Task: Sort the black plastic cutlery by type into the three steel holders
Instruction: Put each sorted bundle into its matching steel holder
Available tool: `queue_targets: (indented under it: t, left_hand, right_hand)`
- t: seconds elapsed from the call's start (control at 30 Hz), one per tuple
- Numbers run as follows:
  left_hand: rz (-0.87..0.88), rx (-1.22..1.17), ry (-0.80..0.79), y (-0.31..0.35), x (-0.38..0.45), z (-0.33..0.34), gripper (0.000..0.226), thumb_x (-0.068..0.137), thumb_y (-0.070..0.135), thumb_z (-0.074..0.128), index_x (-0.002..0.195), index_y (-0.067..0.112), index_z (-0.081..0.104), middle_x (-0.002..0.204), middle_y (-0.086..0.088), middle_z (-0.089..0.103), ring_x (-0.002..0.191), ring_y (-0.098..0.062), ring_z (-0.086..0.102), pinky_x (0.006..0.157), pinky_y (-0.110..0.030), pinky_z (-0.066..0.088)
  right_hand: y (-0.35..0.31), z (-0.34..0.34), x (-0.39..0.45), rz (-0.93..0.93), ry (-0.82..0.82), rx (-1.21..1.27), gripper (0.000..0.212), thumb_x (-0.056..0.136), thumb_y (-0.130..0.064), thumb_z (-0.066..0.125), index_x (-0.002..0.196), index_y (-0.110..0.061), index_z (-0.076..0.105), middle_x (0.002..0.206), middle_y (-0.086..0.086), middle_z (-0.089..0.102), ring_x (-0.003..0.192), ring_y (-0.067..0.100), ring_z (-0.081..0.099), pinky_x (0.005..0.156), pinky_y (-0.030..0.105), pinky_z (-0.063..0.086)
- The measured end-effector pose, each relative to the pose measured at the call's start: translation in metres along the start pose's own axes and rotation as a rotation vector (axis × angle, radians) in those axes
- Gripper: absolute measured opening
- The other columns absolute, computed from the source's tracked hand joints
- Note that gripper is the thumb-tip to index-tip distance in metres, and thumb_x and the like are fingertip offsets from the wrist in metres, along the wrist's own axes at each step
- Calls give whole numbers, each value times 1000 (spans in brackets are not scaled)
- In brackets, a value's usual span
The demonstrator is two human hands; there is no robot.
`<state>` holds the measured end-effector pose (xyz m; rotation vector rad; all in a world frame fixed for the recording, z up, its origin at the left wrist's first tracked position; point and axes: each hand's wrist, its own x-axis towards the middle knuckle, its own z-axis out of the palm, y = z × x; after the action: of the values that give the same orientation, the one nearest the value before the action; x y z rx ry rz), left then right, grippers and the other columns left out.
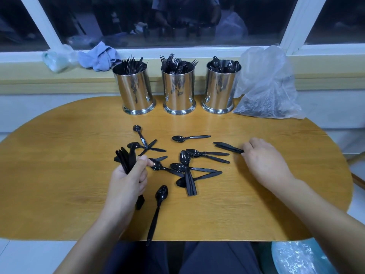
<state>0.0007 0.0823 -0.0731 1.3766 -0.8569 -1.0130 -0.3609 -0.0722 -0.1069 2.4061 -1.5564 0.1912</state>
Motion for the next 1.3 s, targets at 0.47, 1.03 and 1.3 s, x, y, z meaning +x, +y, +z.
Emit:
queue_targets:
  t: [0.47,1.03,1.3]
  left_hand:
    - [-5,0,-18,0,-2,-4,35,108,44,65,103,12,77,75,-8,42,59,-17,36,57,-34,30]
    - [-154,-324,-71,71,-1,61,46,104,55,72,114,10,70,94,-4,66,89,-21,63,98,-46,56]
    - [-25,-386,63,63,-3,48,53,114,57,46,96,9,59,99,-4,77,128,-16,73,116,-50,49]
  right_hand:
    - [-1,-9,4,-35,-150,143,13,114,-29,43,109,-18,49,101,0,48,91,22,45,81,39,43]
    - [-183,-116,-4,-10,52,1153,19,113,-26,54,95,-29,58,81,-19,61,76,11,59,64,20,37]
    - [-204,-104,-7,-46,-23,1050,20,113,-50,46,123,-39,59,103,-20,63,93,4,61,75,24,49]
